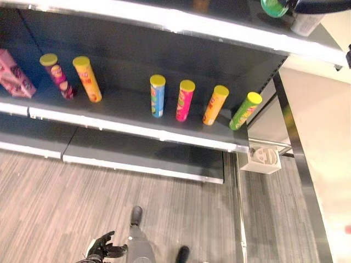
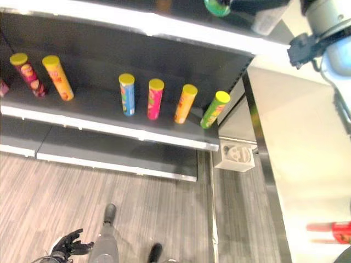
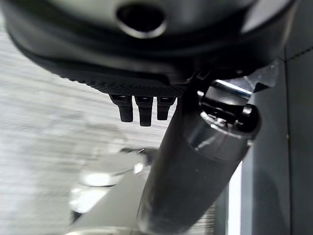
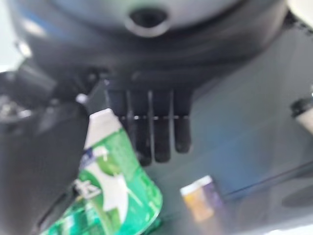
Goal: Put the goods on the table back onto the shelves and tidy them up.
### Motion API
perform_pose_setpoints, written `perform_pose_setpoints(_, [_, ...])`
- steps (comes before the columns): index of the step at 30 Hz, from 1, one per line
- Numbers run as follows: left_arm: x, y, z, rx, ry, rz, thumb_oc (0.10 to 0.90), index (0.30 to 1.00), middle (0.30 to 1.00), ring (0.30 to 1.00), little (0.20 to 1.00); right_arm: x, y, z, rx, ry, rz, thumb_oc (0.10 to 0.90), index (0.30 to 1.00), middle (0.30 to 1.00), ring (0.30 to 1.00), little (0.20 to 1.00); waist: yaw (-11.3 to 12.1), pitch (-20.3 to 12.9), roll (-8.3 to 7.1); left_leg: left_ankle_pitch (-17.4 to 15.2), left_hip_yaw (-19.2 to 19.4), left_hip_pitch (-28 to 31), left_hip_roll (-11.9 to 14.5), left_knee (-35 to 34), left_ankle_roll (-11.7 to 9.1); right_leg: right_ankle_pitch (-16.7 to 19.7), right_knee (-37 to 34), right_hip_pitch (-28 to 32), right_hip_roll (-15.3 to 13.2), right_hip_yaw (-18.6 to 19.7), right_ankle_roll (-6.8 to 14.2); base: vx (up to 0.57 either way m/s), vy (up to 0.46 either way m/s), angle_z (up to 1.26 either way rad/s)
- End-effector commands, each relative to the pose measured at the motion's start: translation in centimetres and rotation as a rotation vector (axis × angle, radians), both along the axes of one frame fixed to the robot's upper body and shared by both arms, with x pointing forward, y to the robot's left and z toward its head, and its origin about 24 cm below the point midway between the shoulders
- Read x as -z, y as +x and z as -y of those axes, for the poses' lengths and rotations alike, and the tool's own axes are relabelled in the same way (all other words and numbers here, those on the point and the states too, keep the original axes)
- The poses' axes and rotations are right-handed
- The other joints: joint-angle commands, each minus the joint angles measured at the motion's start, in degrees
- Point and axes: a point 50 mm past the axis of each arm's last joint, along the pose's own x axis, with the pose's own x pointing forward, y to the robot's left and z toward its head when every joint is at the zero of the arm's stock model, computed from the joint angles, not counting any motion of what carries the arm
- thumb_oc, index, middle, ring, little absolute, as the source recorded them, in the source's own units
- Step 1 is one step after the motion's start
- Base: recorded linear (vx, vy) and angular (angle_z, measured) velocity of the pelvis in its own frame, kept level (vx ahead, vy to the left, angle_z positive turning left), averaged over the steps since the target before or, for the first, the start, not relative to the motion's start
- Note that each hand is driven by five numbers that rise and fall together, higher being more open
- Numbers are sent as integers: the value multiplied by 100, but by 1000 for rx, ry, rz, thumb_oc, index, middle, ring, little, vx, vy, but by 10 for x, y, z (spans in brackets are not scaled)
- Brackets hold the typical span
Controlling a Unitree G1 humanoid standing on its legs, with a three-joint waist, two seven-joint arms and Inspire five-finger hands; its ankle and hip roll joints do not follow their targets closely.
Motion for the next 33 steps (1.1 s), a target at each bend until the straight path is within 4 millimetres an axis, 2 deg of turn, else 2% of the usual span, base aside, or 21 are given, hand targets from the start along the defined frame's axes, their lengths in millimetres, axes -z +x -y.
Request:
perform_pose_setpoints(1, [-21,19,-29,95,140,78,800,900,900,900,900,-48,-26,4,-22,120,241,400,300,300,300,300,393,-505,-252,-856,214,483,-65,17,-299,226,261,-290,-717,47,658,76,154,-27])
perform_pose_setpoints(4, [-21,13,-36,70,165,57,800,900,900,900,900,-45,-22,-3,-48,121,233,400,300,300,300,300,455,-510,-273,-1008,352,607,-226,17,-158,323,525,-402,-938,72,767,86,205,-18])
perform_pose_setpoints(7, [-23,10,-41,58,179,54,800,900,900,900,900,-45,-18,-20,-109,112,231,400,300,300,300,300,524,-365,-233,-1172,612,801,-309,17,5,681,1360,-807,-1239,-34,866,16,184,-40])
perform_pose_setpoints(8, [-23,12,-41,63,181,59,800,900,900,900,900,-45,-16,-22,-114,110,222,400,300,300,300,300,518,-334,-234,-1196,639,820,-301,17,-3,750,1428,-906,-1267,-72,869,-46,46,-50])
perform_pose_setpoints(9, [-25,14,-42,66,178,70,800,900,900,900,900,-50,-17,-25,-120,104,222,400,300,300,300,300,510,-313,-264,-1263,659,872,-288,17,-35,833,1149,-1034,-1290,-217,851,-12,-27,-27])
perform_pose_setpoints(10, [-26,16,-45,76,194,54,800,900,900,900,900,-54,-18,-22,-106,120,253,400,300,300,300,300,509,-308,-305,-1267,682,850,-266,17,-50,787,923,-1034,-1223,-250,820,4,-40,-38])
perform_pose_setpoints(11, [-25,16,-44,75,191,55,800,900,900,900,900,-56,-18,-23,-107,117,256,400,300,300,300,300,504,-304,-282,-1269,680,849,-256,17,-57,799,890,-1018,-1207,-259,813,13,-53,-33])
perform_pose_setpoints(12, [-27,17,-45,77,193,71,800,900,900,900,900,-60,-17,-24,-74,85,238,400,300,300,300,300,493,-305,-304,-1231,664,839,-247,17,-79,829,614,-932,-1153,-223,881,27,-65,-36])
perform_pose_setpoints(13, [-26,17,-42,77,183,70,800,900,900,900,900,-57,-17,-33,-126,66,220,400,300,300,300,300,477,-324,-330,-1209,627,846,-253,17,-81,856,459,-881,-1072,-122,865,87,-102,-7])
perform_pose_setpoints(17, [-19,9,-32,58,141,58,800,900,900,900,900,-50,-16,-33,-173,101,202,400,300,300,300,300,466,-512,-421,-1250,644,919,-190,17,-137,916,42,-619,-956,-161,890,79,-67,13])
perform_pose_setpoints(19, [-19,9,-32,58,142,57,800,900,900,900,900,-50,-16,-33,-173,101,201,400,300,300,300,300,462,-510,-419,-1253,640,926,-186,17,-141,913,40,-608,-951,-166,888,33,-46,-7])
perform_pose_setpoints(21, [-14,3,-29,57,134,33,800,900,900,900,900,-46,-12,-35,-172,78,169,400,300,300,300,300,490,-567,-463,-1265,613,985,-119,17,-192,819,25,-529,-901,-230,873,53,-81,-3])
perform_pose_setpoints(27, [-11,1,-22,70,118,23,800,900,900,900,900,-37,3,-38,-180,71,75,400,300,300,300,300,569,-573,-568,-1269,564,1043,-43,17,-248,714,25,-414,-831,-314,842,25,-44,10])
perform_pose_setpoints(33, [-11,0,-26,59,134,10,800,900,900,900,900,-31,16,-36,-153,82,17,400,300,300,300,300,672,-523,-614,-1262,499,1007,-60,17,-250,718,25,-371,-841,-402,850,-1,-8,8])
